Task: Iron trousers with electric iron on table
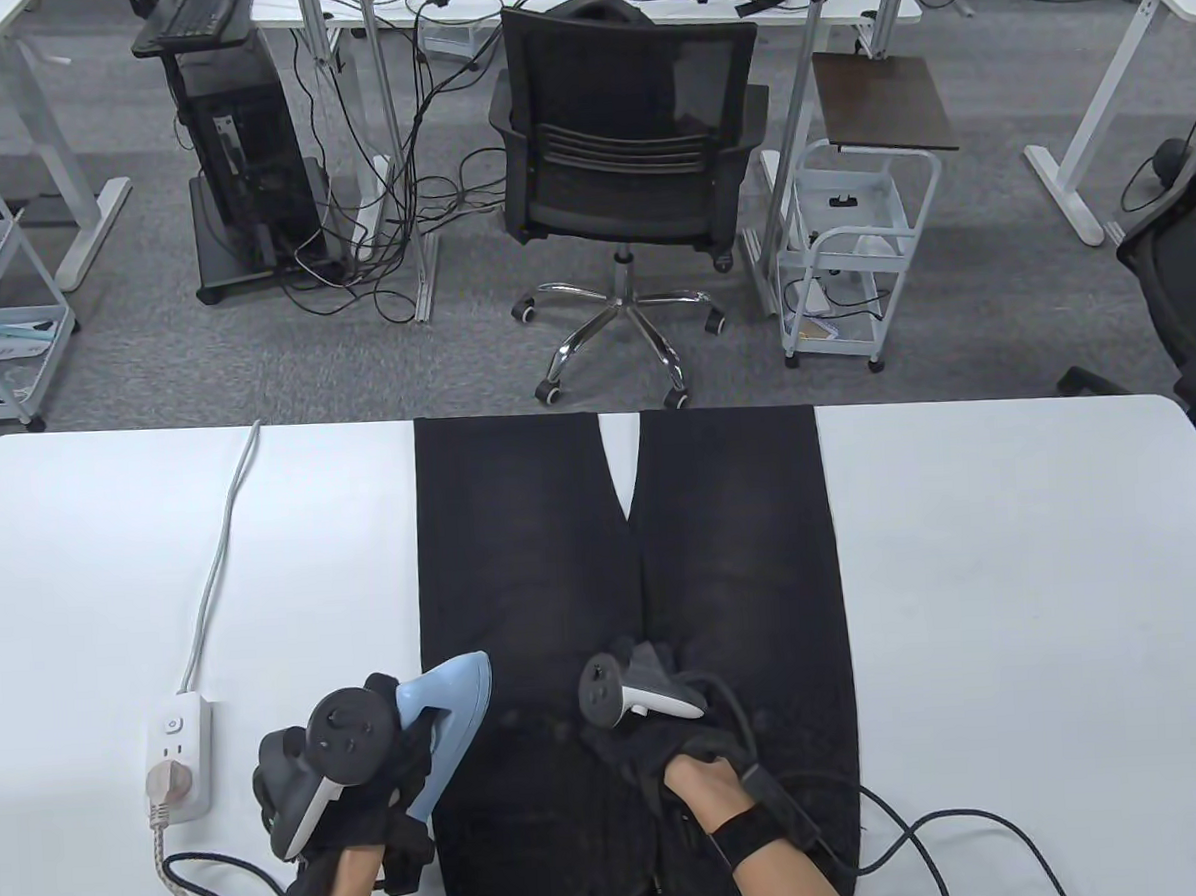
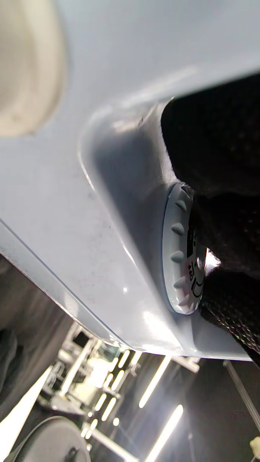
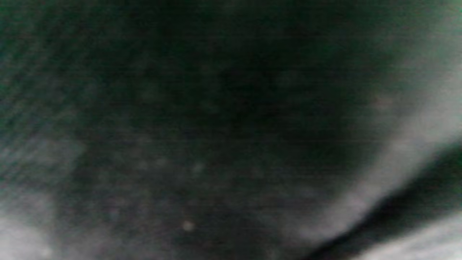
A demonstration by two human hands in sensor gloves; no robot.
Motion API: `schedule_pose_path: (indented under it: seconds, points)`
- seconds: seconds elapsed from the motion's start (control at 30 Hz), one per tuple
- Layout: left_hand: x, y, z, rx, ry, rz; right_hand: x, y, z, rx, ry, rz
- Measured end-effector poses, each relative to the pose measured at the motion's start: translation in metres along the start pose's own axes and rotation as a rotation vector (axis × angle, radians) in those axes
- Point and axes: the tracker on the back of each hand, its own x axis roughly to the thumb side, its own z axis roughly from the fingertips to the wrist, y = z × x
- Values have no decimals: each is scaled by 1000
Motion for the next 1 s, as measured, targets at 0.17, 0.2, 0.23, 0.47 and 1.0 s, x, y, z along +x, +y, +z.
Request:
schedule_pose_path:
  seconds: [0.17,0.2,0.23,0.47,1.0]
  points:
    - [-5,0,0,-6,22,19,2,12,12,32,4,53]
    - [-6,-1,-1,-7,25,18,2,14,15,38,2,56]
    - [-6,-1,-1,-9,29,17,2,16,17,39,0,58]
    - [-6,-3,-1,-20,36,4,9,39,54,128,-51,128]
    - [-2,1,1,2,19,26,-8,-48,49,-235,-38,119]
